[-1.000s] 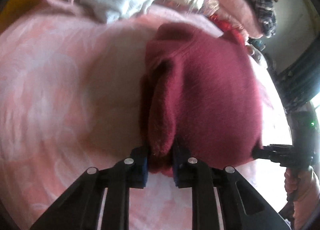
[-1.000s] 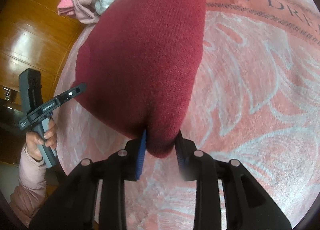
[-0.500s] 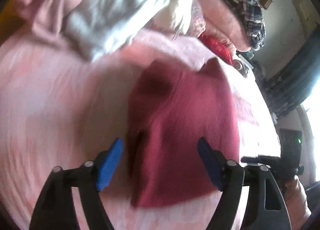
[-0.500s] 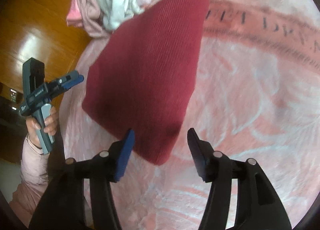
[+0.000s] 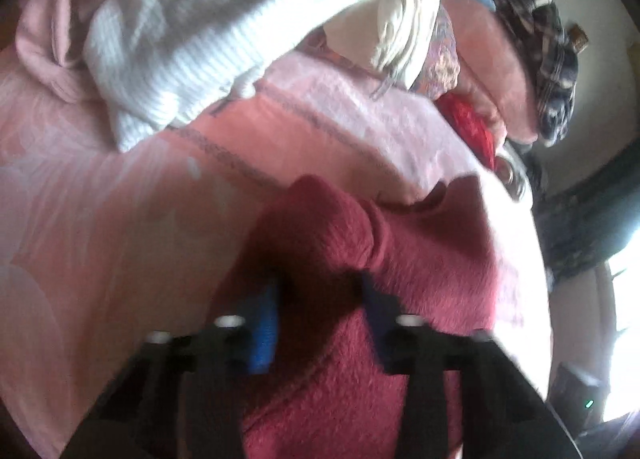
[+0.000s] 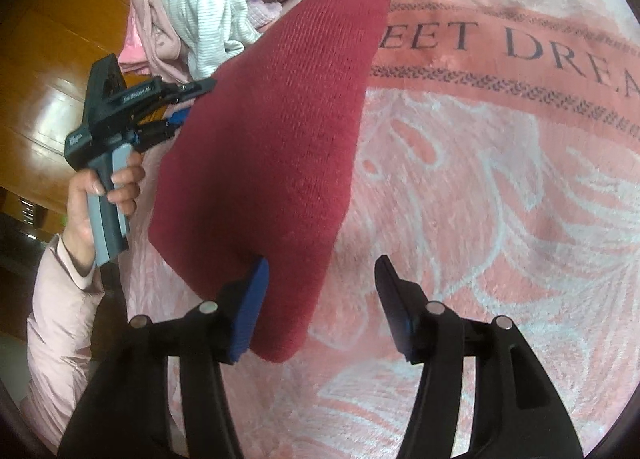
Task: Fold small clothes
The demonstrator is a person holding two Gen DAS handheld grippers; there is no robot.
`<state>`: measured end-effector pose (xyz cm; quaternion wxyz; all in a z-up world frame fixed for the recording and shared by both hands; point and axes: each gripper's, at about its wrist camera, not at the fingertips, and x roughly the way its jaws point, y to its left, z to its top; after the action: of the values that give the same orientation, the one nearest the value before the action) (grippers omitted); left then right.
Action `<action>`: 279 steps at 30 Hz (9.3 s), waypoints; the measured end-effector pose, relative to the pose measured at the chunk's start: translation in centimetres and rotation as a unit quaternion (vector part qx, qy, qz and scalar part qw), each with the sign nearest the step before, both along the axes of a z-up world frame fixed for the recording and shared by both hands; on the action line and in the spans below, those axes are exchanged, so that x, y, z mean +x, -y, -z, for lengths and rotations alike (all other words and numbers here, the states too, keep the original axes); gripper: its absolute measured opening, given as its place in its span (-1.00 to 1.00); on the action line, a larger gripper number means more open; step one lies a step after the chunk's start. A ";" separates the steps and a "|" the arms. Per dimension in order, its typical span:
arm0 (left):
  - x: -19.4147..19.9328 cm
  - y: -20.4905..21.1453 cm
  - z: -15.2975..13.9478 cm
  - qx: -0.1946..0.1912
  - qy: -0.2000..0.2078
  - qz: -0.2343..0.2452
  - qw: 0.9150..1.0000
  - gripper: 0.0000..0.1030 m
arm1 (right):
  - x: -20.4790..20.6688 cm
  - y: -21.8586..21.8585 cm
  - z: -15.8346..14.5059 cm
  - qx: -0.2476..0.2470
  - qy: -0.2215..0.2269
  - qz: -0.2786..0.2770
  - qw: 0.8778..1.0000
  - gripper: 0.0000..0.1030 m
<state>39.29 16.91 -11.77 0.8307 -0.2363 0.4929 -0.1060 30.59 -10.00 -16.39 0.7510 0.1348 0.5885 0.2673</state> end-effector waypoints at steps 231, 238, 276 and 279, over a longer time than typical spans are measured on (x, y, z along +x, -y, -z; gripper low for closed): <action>-38.9 22.5 -8.9 0.157 0.015 0.117 0.981 0.92 | -31.1 17.7 -13.5 -0.159 0.048 0.149 0.975 0.63; -42.4 21.2 -7.5 0.173 -0.013 0.096 0.980 0.92 | -33.8 17.2 -13.1 -0.133 0.049 0.184 0.973 0.64; -46.1 22.4 -7.3 0.226 0.023 0.106 0.968 0.92 | -36.2 12.4 -11.0 -0.165 0.068 0.157 0.971 0.75; -46.1 22.4 -7.3 0.228 0.025 0.106 0.968 0.92 | -36.3 12.4 -11.0 -0.165 0.069 0.157 0.971 0.75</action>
<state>-6.80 -5.52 -4.48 0.8586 0.0154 0.5055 -0.0839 -5.68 -22.43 -5.35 0.8343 0.0805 0.5427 0.0540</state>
